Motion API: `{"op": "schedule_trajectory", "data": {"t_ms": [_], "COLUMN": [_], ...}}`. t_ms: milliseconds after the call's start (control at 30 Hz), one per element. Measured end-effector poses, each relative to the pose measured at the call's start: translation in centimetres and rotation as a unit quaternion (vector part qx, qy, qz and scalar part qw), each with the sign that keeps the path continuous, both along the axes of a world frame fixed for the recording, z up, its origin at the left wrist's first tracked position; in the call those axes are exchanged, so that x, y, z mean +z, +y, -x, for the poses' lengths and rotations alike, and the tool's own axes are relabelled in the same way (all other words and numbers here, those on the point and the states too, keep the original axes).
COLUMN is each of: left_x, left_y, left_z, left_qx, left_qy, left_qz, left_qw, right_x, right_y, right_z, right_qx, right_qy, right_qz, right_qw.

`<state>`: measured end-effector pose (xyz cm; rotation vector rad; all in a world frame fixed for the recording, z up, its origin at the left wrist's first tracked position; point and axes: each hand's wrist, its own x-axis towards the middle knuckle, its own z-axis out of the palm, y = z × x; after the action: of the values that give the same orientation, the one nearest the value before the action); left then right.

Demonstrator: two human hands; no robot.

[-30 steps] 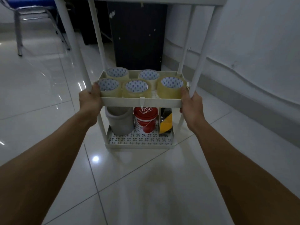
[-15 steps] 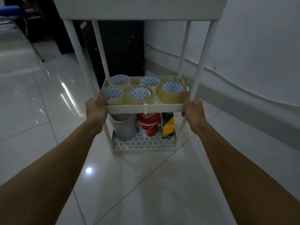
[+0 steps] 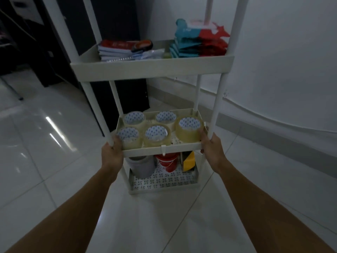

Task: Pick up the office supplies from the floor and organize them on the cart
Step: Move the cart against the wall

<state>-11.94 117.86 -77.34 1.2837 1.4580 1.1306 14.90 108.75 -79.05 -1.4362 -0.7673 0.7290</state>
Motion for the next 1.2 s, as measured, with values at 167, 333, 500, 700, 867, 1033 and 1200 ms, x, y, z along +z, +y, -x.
{"op": "schedule_trajectory", "data": {"t_ms": [167, 333, 500, 700, 867, 1033, 1200], "left_x": [0.4, 0.7, 0.3, -0.2, -0.4, -0.1, -0.2], "left_y": [1.9, 3.9, 5.1, 6.3, 7.1, 6.8, 6.4], "left_z": [0.0, -0.6, -1.9, -4.7, -8.8, -13.9, -18.7], "left_qx": [-0.017, -0.037, -0.048, -0.074, -0.115, -0.145, -0.172], "left_qy": [0.004, -0.016, -0.034, -0.064, -0.079, -0.082, -0.078], "left_qz": [-0.003, -0.013, -0.021, -0.005, -0.004, -0.007, -0.008], "left_qw": [1.000, 0.999, 0.998, 0.995, 0.990, 0.986, 0.982], "right_x": [0.2, -0.2, -0.3, 0.0, 0.4, 0.6, 0.5], "right_y": [0.8, 1.4, 1.4, 0.7, -0.8, -2.5, -4.5], "right_z": [0.9, 1.5, 0.4, -1.8, -4.7, -8.2, -11.8], "right_qx": [-0.033, -0.073, -0.082, -0.101, -0.122, -0.166, -0.202], "right_qy": [0.004, 0.000, -0.018, -0.025, -0.034, -0.028, -0.029], "right_qz": [0.008, 0.016, 0.050, 0.043, 0.050, 0.054, 0.061], "right_qw": [0.999, 0.997, 0.995, 0.994, 0.991, 0.984, 0.977]}}
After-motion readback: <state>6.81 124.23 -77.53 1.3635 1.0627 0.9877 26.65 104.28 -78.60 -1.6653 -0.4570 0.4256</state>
